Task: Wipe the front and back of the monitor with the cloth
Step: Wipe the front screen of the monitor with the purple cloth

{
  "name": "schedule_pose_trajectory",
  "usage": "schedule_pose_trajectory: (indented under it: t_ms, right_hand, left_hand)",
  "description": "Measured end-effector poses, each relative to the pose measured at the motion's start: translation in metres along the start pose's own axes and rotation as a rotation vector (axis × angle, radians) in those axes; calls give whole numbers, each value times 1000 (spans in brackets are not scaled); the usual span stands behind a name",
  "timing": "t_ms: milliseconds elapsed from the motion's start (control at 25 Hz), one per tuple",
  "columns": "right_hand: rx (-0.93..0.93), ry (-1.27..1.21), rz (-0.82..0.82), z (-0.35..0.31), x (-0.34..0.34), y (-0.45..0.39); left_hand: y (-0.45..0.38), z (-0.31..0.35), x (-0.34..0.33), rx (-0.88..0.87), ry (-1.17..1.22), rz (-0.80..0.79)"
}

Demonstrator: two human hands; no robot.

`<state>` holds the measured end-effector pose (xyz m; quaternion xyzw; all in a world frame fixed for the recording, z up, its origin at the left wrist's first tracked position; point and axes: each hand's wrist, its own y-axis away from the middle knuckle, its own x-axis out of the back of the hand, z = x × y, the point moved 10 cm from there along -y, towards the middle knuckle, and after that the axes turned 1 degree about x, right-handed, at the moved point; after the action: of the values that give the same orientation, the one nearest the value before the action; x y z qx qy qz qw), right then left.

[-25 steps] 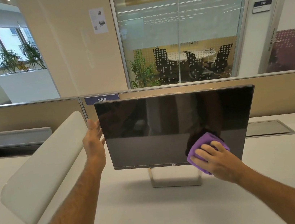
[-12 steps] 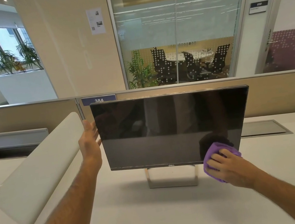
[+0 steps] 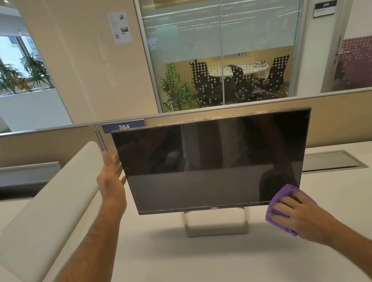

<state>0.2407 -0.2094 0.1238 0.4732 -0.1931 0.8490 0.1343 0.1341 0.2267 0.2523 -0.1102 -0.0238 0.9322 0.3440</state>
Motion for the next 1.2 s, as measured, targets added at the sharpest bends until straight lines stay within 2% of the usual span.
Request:
schedule_pose_trajectory:
  t_ms: [120, 160, 200, 360, 400, 480, 600, 640, 680, 760, 880, 960, 1000, 1080, 1120, 1200]
  right_hand:
    - [-209, -42, 150, 32, 20, 2]
    - [-240, -50, 147, 37, 21, 4]
    - [-225, -57, 107, 36, 16, 6]
    - [-196, -236, -238, 8, -23, 17]
    - [-237, -322, -235, 4, -26, 19]
    - [-426, -756, -147, 2, -26, 14]
    - [-757, -1436, 168, 4, -12, 4]
    - [-846, -1622, 258, 2, -8, 1]
    - [-907, -1786, 337, -4, -3, -3]
    - [-982, -2083, 422, -22, 12, -13]
    - [-1082, -2380, 415, -48, 22, -24]
    - [-1105, -2444, 422, -54, 25, -30]
    - [-1130, -2406, 428, -53, 22, -29]
    - [-1144, -2184, 456, -46, 15, -21]
    - [-1092, -2004, 487, -39, 16, -15]
    - [-847, -1549, 565, -26, 38, -5]
  left_hand:
    - [-1, 0, -1, -6, 6, -2]
    - [-2, 0, -1, -10, 8, -1]
    - [-2, -1, -1, -12, 9, -2]
    - [-4, -3, 1, -2, 5, -24]
    - [-5, -4, 0, 7, 13, -31]
    - [-3, -1, 2, -19, -24, 34]
    - [24, 15, 16, -224, -175, 327]
    - [38, 16, 13, -297, -178, 361]
    - [50, 11, 2, -330, -172, 323]
    - [71, -19, -36, -230, -151, 78]
    - [129, -91, -113, 217, -184, -530]
    - [176, -123, -143, 356, -253, -863]
    - [190, -129, -151, 369, -258, -940]
    - [195, -131, -155, 388, -220, -922]
    - [192, -130, -155, 406, -206, -886]
    - [187, -127, -155, 455, -173, -863]
